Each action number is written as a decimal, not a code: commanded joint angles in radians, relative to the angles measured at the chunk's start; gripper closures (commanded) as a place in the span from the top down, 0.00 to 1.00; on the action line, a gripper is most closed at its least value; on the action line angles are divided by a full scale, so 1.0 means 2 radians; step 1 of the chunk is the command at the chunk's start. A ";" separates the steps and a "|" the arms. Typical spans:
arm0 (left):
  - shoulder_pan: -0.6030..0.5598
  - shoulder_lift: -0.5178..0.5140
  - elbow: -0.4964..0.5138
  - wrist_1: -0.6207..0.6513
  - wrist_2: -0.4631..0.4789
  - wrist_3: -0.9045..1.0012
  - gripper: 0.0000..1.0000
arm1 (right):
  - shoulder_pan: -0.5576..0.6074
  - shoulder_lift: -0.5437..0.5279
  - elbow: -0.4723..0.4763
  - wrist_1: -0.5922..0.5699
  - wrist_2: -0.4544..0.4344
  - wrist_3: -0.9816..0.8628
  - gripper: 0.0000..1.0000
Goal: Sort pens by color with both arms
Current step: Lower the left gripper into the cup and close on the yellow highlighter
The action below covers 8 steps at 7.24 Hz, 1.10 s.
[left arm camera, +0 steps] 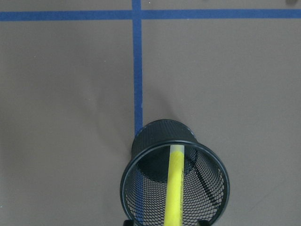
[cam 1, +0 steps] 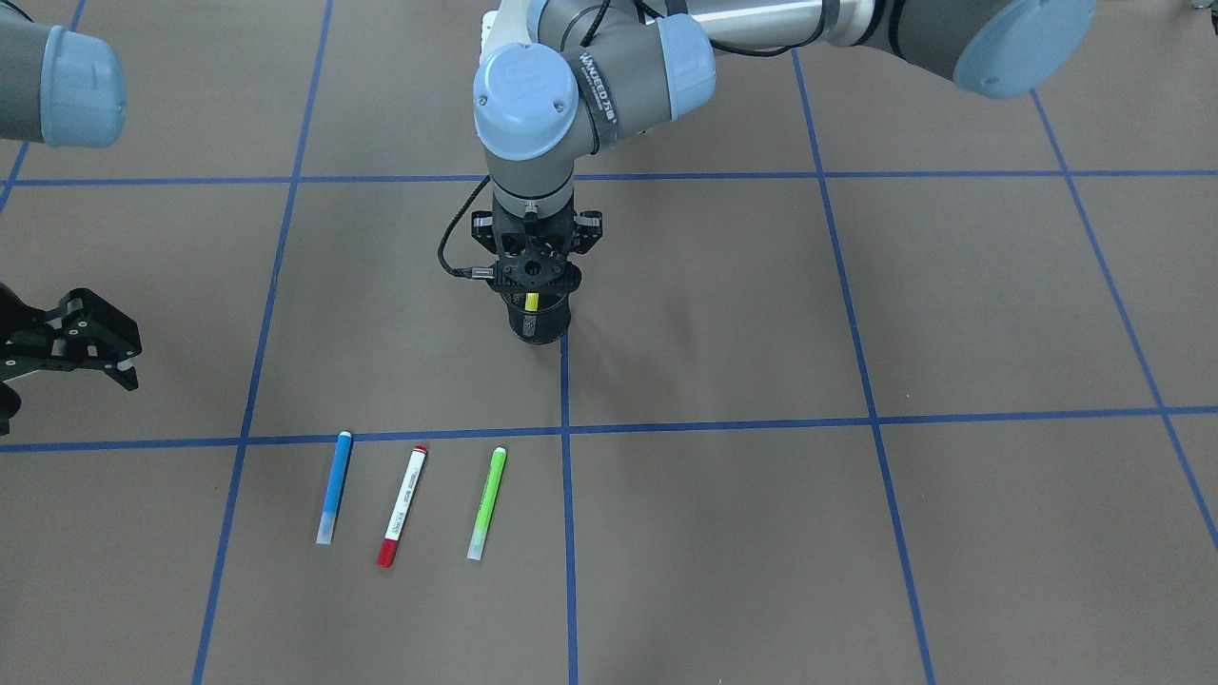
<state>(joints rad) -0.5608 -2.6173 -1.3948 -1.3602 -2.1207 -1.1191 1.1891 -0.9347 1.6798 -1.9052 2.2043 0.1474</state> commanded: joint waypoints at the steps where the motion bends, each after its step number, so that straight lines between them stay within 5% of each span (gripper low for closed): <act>1: 0.002 -0.001 0.009 -0.003 -0.001 0.000 0.53 | 0.000 -0.003 0.001 0.000 0.000 0.000 1.00; 8: 0.016 0.000 0.010 -0.003 -0.002 -0.001 0.48 | -0.001 -0.004 0.000 0.000 0.000 0.000 1.00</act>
<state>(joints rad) -0.5342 -2.6183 -1.3745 -1.3670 -2.1246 -1.1213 1.1874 -0.9438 1.6800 -1.9052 2.2043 0.1473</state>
